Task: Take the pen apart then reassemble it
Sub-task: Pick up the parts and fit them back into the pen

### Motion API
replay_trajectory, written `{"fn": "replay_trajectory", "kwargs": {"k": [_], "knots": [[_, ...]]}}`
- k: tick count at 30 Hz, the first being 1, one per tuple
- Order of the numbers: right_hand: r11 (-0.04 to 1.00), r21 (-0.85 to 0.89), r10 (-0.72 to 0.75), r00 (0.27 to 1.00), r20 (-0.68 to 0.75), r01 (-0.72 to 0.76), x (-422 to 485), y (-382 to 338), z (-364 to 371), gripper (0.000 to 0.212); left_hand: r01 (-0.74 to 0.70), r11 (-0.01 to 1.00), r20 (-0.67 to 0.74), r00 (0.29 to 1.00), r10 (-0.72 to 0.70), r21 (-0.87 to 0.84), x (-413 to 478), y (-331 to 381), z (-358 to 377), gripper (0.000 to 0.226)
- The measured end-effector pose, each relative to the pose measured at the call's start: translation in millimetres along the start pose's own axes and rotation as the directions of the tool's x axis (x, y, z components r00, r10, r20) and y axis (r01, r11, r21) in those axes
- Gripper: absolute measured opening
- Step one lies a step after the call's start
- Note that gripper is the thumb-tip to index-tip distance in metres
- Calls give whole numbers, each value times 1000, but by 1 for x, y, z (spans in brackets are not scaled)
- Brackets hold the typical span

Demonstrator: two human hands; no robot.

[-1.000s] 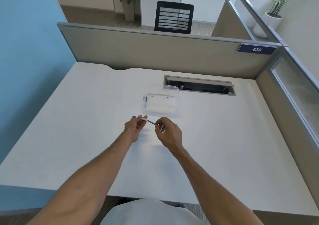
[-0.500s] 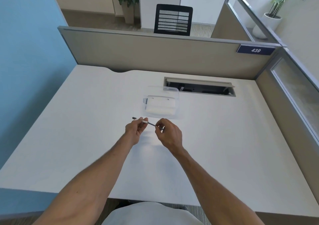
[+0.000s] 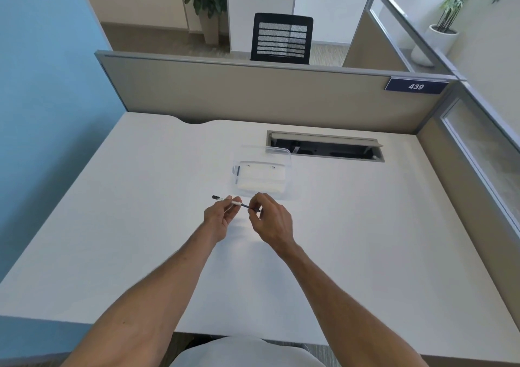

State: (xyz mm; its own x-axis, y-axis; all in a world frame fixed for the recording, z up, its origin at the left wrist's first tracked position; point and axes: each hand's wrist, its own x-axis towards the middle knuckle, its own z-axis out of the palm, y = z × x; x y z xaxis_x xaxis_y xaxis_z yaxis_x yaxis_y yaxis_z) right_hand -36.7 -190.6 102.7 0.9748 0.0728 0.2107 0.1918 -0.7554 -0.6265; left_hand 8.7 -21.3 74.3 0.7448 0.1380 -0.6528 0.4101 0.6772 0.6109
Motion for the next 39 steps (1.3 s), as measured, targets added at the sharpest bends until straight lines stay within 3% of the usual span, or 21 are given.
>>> {"fn": "replay_trajectory", "kwargs": {"k": [6,10,14,19,23,29,39], "knots": [[999,47,-15,999,48,13,4,-1,2,19,8,1000,9,1000,-8,25,7,1,2,5],[997,74,19,995,95,-26,6,-2,-1,41,10,1000,24,1000,-10,-6,14,3,5,31],[995,73,53,992,112,-62,10,3,2,49,17,1000,12,1000,-17,-15,19,7,7,13],[993,55,94,989,116,-101,16,11,5,47,34,998,19,999,-33,-46,20,12,8,3],[972,20,233,969,79,-235,20,21,10,41,60,995,36,998,-57,-78,20,16,8,5],[874,30,485,874,33,-486,17,50,11,31,79,991,55,996,-74,-109,23,19,2,7],[783,-71,622,778,91,-618,13,66,20,28,73,992,28,997,-71,-98,30,23,-5,17]]}}
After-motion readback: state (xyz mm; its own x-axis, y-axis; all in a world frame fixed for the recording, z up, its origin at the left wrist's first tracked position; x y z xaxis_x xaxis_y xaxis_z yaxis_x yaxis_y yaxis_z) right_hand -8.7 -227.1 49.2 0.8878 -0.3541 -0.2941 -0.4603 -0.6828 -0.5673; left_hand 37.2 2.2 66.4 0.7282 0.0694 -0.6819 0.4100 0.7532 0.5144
